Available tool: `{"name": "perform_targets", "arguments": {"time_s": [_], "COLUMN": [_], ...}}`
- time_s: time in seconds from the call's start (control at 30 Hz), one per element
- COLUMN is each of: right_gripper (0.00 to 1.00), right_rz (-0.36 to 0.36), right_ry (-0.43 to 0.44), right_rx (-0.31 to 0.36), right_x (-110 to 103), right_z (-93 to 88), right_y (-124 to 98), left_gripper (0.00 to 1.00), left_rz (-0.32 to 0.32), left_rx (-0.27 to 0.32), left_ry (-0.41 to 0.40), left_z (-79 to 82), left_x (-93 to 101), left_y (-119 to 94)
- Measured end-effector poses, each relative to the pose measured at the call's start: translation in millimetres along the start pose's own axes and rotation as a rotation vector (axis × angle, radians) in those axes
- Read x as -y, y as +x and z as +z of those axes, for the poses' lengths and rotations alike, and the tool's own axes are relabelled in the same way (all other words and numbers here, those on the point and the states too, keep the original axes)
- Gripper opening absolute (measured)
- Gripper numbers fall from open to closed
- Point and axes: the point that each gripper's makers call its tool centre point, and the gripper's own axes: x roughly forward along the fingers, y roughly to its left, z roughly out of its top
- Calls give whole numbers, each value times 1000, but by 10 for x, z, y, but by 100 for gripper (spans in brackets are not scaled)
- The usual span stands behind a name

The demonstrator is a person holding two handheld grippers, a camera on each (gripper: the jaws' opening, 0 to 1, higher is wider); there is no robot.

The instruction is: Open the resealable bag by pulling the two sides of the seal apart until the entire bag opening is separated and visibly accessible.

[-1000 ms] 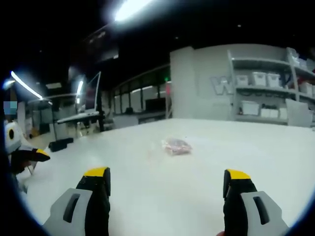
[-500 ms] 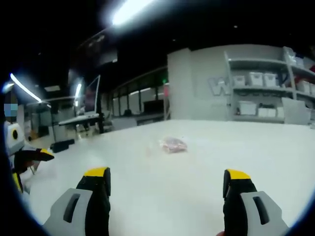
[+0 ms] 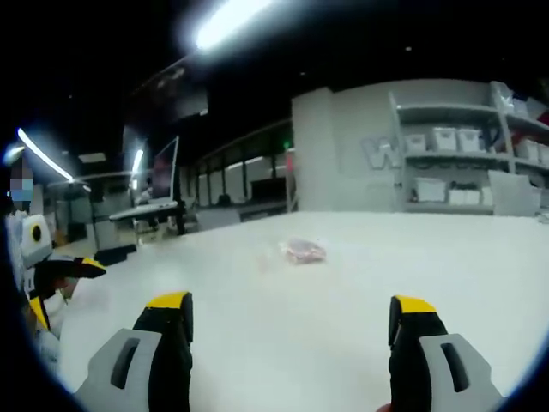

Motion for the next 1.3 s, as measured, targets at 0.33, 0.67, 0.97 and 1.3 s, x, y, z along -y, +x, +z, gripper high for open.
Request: {"name": "perform_targets", "arguments": {"time_s": [0.33, 0.67, 0.97, 1.3], "right_gripper": [96, 95, 95, 95], "right_rz": [-3, -17, -32, -42], "right_ry": [12, 45, 41, 41], "right_rx": [22, 55, 82, 121], "right_x": [27, 104, 156, 156], "right_z": [15, 2, 33, 59], "right_y": [-208, -413, -644, -852], "left_gripper": [97, 97, 97, 97], "left_rz": [-1, -4, -10, -13], "left_rx": [-1, 0, -2, 3], "left_ry": [1, 4, 5, 6], "left_z": [1, 8, 2, 19], "left_x": [10, 36, 58, 77], "left_y": [0, -2, 13, 9]}}
